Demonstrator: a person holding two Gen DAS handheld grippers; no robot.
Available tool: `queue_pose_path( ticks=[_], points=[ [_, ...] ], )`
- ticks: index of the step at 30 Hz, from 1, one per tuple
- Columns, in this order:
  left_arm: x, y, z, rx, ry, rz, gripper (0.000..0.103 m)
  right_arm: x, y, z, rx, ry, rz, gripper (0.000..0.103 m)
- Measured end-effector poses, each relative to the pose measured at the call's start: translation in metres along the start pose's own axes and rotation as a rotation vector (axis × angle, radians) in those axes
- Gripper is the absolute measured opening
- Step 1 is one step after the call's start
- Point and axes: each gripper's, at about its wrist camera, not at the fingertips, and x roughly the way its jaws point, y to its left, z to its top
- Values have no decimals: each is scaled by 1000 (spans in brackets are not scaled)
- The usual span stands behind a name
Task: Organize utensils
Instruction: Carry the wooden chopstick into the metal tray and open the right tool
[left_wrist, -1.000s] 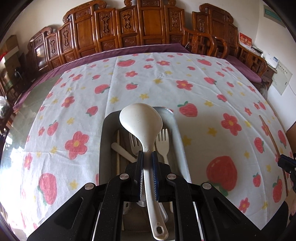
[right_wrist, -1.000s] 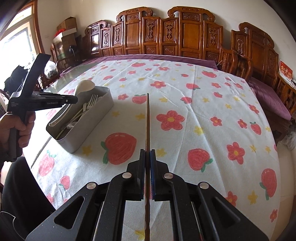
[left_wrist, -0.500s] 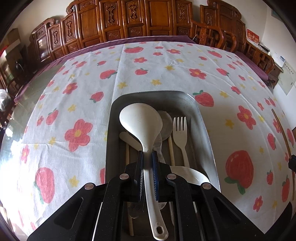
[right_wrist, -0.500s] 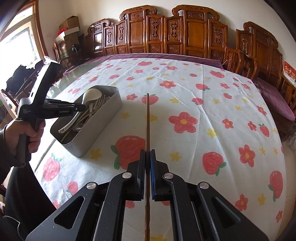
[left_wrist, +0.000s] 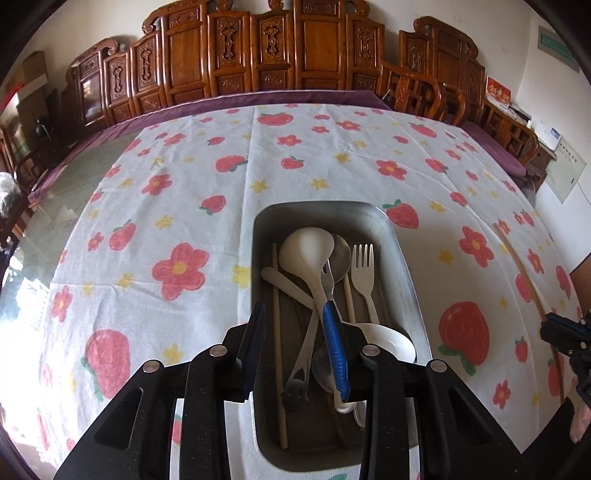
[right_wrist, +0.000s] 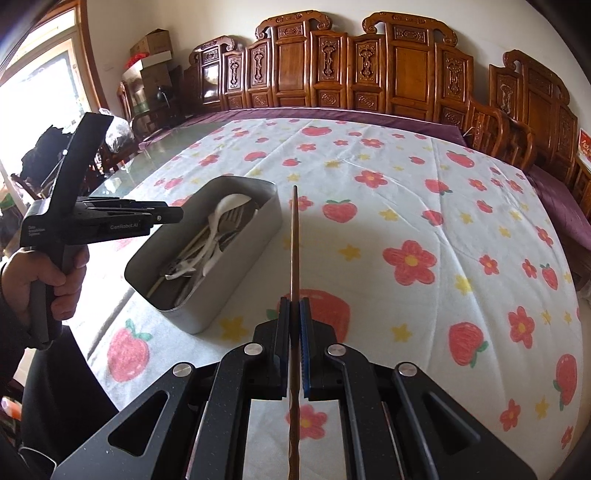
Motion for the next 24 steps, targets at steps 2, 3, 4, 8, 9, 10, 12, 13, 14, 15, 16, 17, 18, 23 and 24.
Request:
queue_pose_path(
  ticks=[2, 3, 4, 8, 9, 10, 12, 13, 14, 15, 16, 17, 18, 23, 24],
  points=[
    [-7, 5, -1, -4, -12, -5, 30, 3, 7, 3, 1, 2, 9, 6],
    [-11, 9, -1, -5, -18, -7, 30, 5, 10, 6, 2, 3, 14, 6],
    [-15, 11, -1, -6, -24, -9, 30, 7, 14, 8, 3, 4, 19, 6],
    [-29, 23, -3, -12, -48, -16, 34, 14, 29, 17, -1, 7, 34, 6],
    [-33, 27, -3, -13, -55, -17, 34, 16, 33, 19, -2, 8, 38, 6],
    [-36, 30, -3, -16, -61, -18, 34, 18, 35, 21, -3, 9, 40, 6],
    [-43, 36, -4, -20, -71, -21, 34, 22, 43, 26, -10, 11, 45, 6],
    [-46, 39, -4, -21, -78, -20, 34, 23, 47, 28, -13, 12, 47, 6],
    [-49, 41, -5, -21, -84, -18, 34, 25, 49, 30, -15, 13, 49, 6],
    [-50, 44, -5, -20, -87, -17, 34, 27, 52, 33, -18, 13, 51, 6],
    [-52, 46, -5, -21, -90, -17, 34, 29, 55, 35, -19, 13, 53, 6],
    [-54, 49, -5, -21, -93, -18, 35, 31, 58, 38, -19, 15, 57, 6],
    [-56, 52, -6, -23, -97, -18, 35, 34, 60, 40, -18, 17, 60, 6],
    [-66, 64, -10, -39, -122, -21, 57, 47, 72, 52, -8, 26, 73, 6],
    [-67, 66, -10, -42, -125, -21, 59, 50, 74, 55, -3, 28, 77, 6]
  ],
)
